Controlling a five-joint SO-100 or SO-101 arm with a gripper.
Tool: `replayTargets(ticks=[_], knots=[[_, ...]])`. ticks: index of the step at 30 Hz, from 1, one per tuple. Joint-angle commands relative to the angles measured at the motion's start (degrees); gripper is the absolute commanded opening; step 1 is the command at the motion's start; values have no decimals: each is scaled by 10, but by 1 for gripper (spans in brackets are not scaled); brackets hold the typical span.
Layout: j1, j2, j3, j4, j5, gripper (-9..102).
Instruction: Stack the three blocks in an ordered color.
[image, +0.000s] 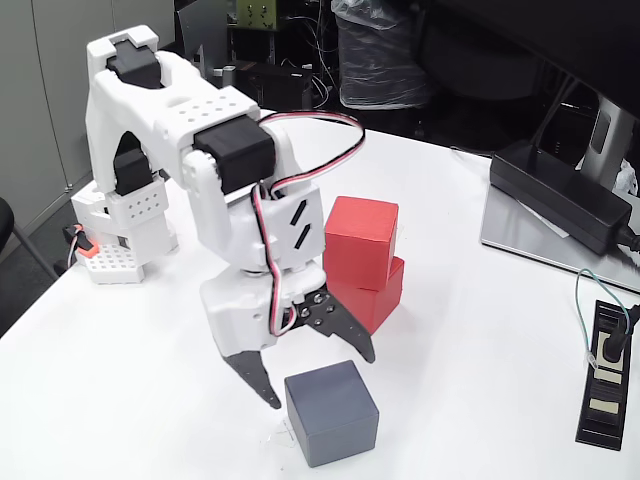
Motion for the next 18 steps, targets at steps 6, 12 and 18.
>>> replayTargets(ticks=[6,12,18], knots=[[13,-41,-21,-6,-5,36],[13,-52,-21,-6,-5,36],[9,-54,-21,-7,-5,34]])
